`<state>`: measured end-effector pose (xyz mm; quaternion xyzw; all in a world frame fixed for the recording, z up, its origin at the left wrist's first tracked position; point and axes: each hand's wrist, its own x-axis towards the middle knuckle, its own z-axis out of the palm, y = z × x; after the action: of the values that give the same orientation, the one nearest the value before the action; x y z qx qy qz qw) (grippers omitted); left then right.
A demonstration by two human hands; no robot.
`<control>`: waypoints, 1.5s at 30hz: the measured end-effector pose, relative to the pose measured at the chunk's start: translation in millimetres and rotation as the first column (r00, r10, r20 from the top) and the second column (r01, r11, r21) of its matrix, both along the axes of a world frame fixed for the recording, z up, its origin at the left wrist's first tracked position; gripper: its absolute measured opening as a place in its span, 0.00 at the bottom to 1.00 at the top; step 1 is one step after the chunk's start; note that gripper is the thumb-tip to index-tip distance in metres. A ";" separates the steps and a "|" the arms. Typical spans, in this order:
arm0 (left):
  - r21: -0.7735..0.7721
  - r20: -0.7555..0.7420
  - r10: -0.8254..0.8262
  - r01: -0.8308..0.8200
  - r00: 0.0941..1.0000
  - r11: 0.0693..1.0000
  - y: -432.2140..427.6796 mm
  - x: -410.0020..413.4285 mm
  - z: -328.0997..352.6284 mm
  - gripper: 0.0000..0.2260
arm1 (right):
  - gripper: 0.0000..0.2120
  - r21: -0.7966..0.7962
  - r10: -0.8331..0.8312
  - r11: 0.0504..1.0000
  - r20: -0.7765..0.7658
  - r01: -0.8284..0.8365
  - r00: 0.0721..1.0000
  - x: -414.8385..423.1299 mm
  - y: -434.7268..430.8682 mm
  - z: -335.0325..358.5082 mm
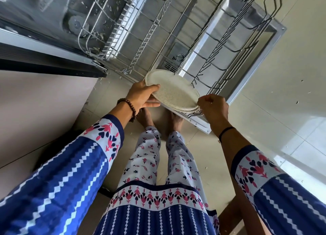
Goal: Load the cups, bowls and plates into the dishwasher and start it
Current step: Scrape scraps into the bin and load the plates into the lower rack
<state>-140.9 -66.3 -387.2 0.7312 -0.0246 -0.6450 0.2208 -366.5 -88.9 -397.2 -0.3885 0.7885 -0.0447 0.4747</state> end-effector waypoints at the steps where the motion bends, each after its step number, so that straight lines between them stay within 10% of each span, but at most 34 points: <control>1: 0.000 0.005 0.005 -0.005 1.000 1.000 0.9 0.1 3.8 0.14 | 0.07 -0.010 0.024 1.000 0.004 -0.024 1.000 2.6 -1.8 3.4; 16: -0.152 0.049 0.073 -0.065 0.996 0.986 24.3 40.0 157.3 0.15 | 0.03 -0.223 0.476 0.873 0.196 -0.434 0.857 101.6 -37.0 147.1; 27: -0.329 0.224 0.312 -0.230 0.923 0.916 111.5 89.8 296.0 0.08 | 0.04 -0.412 0.781 0.624 0.315 -0.664 0.539 187.8 3.4 277.4; 45: -0.676 0.330 0.824 -0.494 0.461 0.547 297.5 137.6 455.2 0.06 | 0.04 -0.604 0.894 0.169 0.426 -0.779 -0.136 347.3 135.2 469.3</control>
<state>-3.4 231.2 68.0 0.7620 0.0402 -0.1925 0.6170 -19.1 46.3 72.1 -0.7754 0.0744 0.0633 0.6239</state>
